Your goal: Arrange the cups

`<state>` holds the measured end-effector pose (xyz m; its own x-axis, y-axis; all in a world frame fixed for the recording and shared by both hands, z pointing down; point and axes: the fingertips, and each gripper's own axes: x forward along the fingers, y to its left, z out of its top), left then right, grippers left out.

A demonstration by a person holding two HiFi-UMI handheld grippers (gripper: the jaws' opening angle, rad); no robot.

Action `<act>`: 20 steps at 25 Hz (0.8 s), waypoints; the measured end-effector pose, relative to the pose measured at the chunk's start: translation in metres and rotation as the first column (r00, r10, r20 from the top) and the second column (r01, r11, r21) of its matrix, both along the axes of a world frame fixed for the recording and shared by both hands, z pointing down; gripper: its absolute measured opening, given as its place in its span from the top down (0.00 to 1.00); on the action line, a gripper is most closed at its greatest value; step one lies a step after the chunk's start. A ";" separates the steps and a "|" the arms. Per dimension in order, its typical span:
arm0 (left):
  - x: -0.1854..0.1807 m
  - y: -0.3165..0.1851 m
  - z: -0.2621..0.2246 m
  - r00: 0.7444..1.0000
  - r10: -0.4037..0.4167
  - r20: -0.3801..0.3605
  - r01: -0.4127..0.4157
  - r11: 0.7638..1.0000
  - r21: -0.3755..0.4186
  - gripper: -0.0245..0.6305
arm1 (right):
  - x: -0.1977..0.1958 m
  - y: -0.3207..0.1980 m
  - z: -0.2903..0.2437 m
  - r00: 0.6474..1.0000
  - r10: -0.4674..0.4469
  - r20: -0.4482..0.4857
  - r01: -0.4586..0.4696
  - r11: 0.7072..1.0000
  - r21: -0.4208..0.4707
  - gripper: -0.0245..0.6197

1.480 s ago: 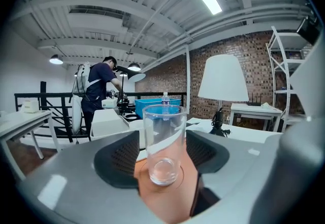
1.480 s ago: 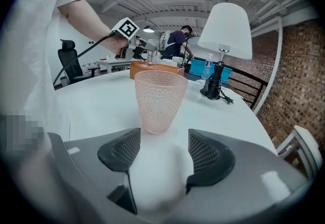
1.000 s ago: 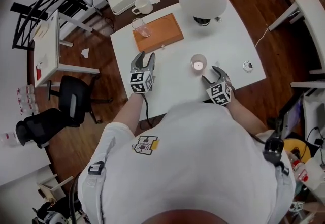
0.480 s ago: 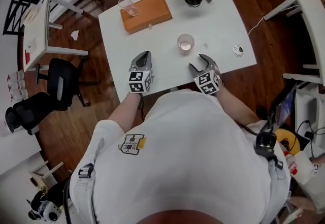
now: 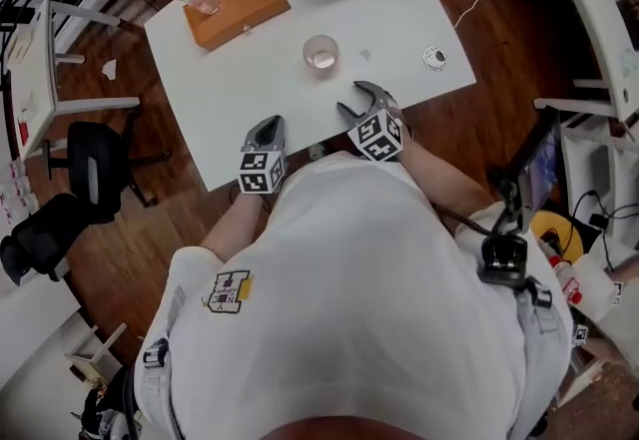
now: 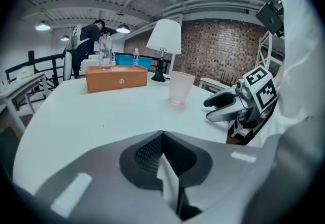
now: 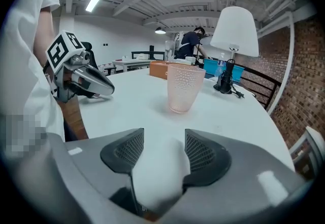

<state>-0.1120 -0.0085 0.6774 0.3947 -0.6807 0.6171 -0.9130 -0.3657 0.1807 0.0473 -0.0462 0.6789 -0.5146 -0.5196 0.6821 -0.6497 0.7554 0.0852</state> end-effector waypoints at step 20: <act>-0.030 -0.011 -0.007 0.996 -0.088 -0.011 0.088 0.996 0.010 0.96 | -0.006 -0.007 -0.003 1.000 0.002 -0.003 -0.002 1.000 0.018 0.58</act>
<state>-0.1421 -0.0196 0.6707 0.3391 -0.7194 0.6062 -0.9400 -0.2856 0.1868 0.0410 -0.0531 0.6763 -0.5118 -0.5323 0.6744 -0.6507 0.7527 0.1003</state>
